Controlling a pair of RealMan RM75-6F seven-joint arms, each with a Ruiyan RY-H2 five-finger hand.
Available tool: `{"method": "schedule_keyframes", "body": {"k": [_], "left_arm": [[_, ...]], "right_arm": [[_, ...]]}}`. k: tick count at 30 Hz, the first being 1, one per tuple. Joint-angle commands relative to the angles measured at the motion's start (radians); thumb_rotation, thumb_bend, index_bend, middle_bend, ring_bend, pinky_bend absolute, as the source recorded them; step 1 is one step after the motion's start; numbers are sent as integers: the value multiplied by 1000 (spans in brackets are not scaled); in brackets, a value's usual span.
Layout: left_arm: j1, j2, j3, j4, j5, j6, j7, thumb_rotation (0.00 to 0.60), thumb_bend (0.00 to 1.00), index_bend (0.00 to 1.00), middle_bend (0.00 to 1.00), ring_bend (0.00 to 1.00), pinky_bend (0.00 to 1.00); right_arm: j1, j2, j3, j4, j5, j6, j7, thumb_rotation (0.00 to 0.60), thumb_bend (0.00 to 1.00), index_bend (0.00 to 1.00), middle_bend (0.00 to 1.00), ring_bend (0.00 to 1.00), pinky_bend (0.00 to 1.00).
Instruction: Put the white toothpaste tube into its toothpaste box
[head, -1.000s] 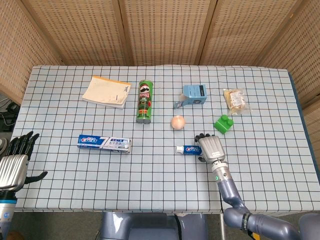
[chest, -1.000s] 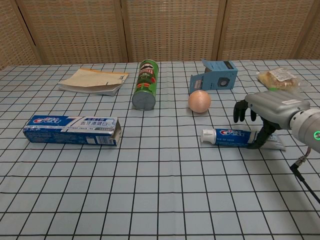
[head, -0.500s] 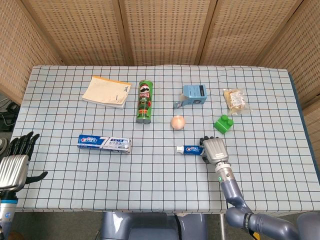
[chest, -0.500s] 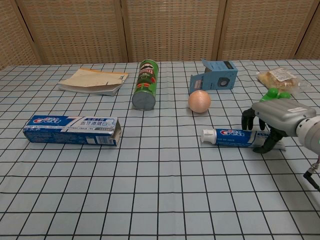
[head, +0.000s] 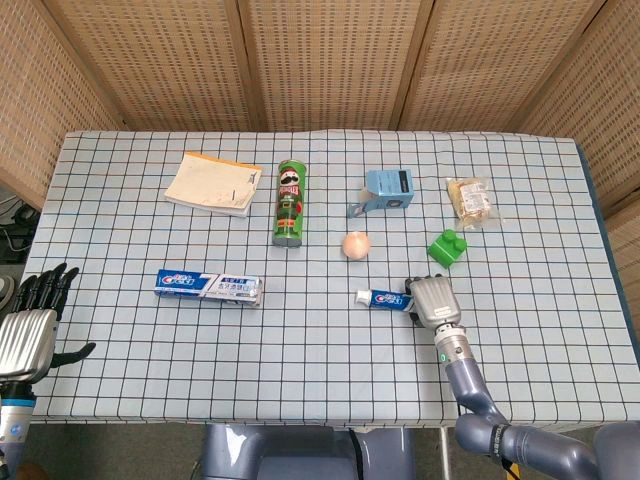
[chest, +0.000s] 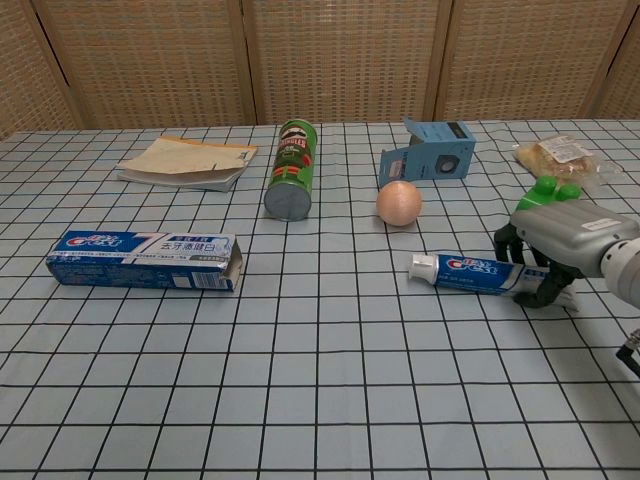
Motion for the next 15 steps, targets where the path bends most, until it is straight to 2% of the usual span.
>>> {"method": "schedule_keyframes", "body": {"k": [1, 6, 9, 11, 15], "left_arm": [[-3, -2, -1, 4, -4, -4, 0, 600, 0, 0, 0, 0, 0], [-17, -9, -4, 17, -11, -28, -8, 600, 0, 0, 0, 0, 0], [-45, -8, -3, 43, 8, -77, -51, 600, 0, 0, 0, 0, 0], [-72, -13, -9, 75, 15, -113, -61, 600, 0, 0, 0, 0, 0], [-171, -77, -52, 219, 23, -218, -103, 600, 0, 0, 0, 0, 0]], "right_arm": [[-3, 12, -1, -18, -8, 6, 24, 600, 623, 640, 642, 625, 540], [-17, 50, -2, -69, -41, 15, 96, 600, 641, 659, 655, 640, 561], [-28, 87, -4, -110, -69, 21, 146, 600, 646, 660, 655, 641, 562], [-34, 115, -7, -142, -82, 24, 172, 600, 647, 660, 655, 641, 562], [-52, 194, -11, -236, -134, 55, 215, 600, 647, 660, 655, 641, 562]]}}
